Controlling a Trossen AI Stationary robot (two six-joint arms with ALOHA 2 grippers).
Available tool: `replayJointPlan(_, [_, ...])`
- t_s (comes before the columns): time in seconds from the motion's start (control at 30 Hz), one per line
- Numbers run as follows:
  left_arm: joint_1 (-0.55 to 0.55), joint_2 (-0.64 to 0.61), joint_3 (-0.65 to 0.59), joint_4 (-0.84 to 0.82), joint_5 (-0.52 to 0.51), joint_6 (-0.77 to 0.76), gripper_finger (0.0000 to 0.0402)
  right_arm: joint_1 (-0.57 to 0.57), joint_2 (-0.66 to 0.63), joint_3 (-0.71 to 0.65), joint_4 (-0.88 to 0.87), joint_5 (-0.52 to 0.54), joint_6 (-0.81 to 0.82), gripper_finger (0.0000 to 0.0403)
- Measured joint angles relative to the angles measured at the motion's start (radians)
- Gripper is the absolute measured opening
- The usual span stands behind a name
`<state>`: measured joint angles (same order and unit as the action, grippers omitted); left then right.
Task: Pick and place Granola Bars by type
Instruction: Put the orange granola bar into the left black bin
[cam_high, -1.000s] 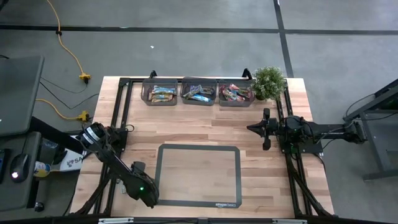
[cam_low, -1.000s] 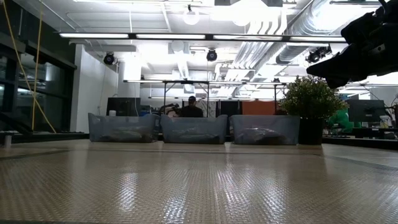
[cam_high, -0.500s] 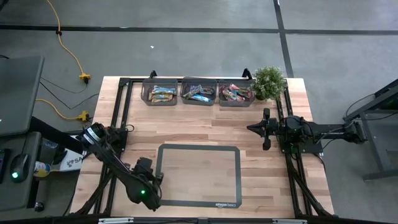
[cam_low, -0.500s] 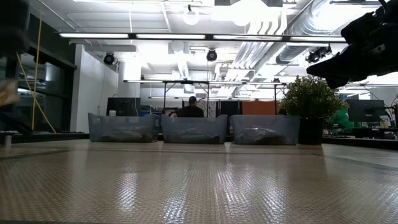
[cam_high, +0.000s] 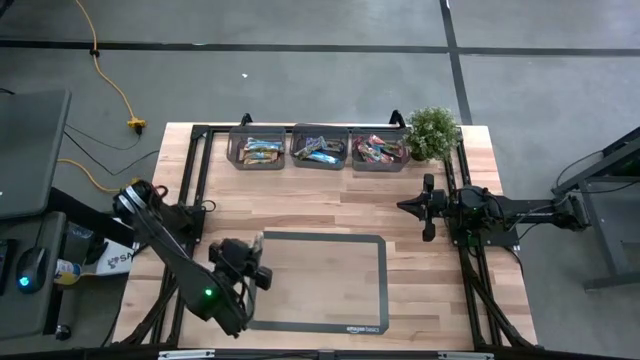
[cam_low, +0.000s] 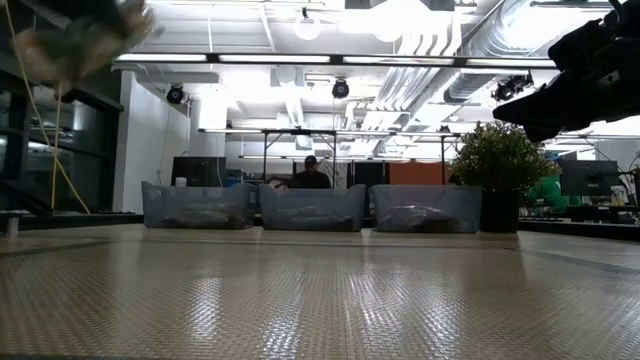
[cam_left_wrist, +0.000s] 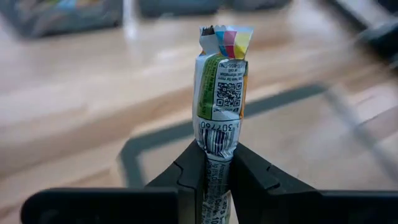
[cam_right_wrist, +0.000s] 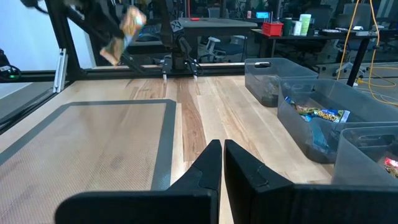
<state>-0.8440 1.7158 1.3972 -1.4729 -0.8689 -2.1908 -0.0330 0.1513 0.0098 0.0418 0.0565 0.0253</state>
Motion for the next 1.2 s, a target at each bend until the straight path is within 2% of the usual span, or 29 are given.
replayJointPlan(0.37, [0.0, -0.187, 0.032, 0.057, -0.395, 0.18, 0.0055, 0.0, 0.0, 0.0, 0.0, 0.0, 0.0, 0.0003])
replayJointPlan(0.57, [0.0, -0.279, 0.032, 0.066, -0.532, 0.276, 0.0055, 0.0, 0.0, 0.0, 0.0, 0.0, 0.0, 0.0003])
replayJointPlan(0.93, [0.0, -0.444, 0.032, 0.051, -0.565, 0.527, 0.0055, 0.0, 0.0, 0.0, 0.0, 0.0, 0.0, 0.0003])
replayJointPlan(1.2, [0.0, -0.59, 0.032, -0.046, -0.557, 0.647, 0.0055, 0.0, 0.0, 0.0, 0.0, 0.0, 0.0, 0.0002])
